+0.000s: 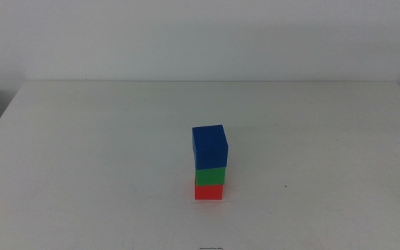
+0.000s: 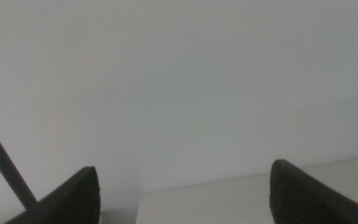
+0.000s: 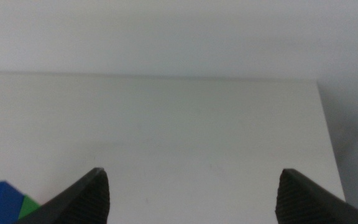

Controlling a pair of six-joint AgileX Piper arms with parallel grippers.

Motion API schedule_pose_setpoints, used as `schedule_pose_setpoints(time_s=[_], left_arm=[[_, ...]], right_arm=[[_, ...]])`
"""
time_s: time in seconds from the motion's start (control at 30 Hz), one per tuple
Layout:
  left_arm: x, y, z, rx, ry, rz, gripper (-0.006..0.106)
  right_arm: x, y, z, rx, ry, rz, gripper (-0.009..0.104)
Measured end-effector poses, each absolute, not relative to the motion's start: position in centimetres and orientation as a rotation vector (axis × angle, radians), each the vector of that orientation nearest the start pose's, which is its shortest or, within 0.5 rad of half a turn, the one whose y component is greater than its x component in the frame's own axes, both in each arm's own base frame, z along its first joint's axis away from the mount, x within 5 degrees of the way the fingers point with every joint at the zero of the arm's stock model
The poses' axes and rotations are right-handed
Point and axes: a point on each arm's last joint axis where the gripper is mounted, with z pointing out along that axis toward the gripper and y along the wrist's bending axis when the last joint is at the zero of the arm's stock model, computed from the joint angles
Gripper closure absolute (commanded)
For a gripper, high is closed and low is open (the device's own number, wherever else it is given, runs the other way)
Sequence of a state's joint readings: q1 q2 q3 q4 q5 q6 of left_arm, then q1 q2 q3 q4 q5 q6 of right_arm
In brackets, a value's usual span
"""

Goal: Stack red cubes first, then green, then blue cubes in a specific spot.

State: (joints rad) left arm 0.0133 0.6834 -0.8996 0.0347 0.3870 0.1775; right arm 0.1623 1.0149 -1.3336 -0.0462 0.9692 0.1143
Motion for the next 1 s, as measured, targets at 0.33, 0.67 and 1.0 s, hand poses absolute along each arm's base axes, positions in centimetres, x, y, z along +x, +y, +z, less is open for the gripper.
schedule_pose_setpoints(time_s=[0.33,0.67,1.0], left_arm=[[10.9,-0.1,35.2,0.092,1.734,0.052,0.007],[5.2,-0.3,28.2,0.081,1.647,0.040,0.007],[5.2,-0.2,22.0,0.075,1.681,0.042,0.007]], right_arm=[[17.1,2.4,38.0,-0.099,1.899,0.091,0.022],[9.6,1.2,27.4,-0.115,1.885,0.088,0.022],[6.3,0.6,21.1,-0.131,1.847,0.066,0.022]])
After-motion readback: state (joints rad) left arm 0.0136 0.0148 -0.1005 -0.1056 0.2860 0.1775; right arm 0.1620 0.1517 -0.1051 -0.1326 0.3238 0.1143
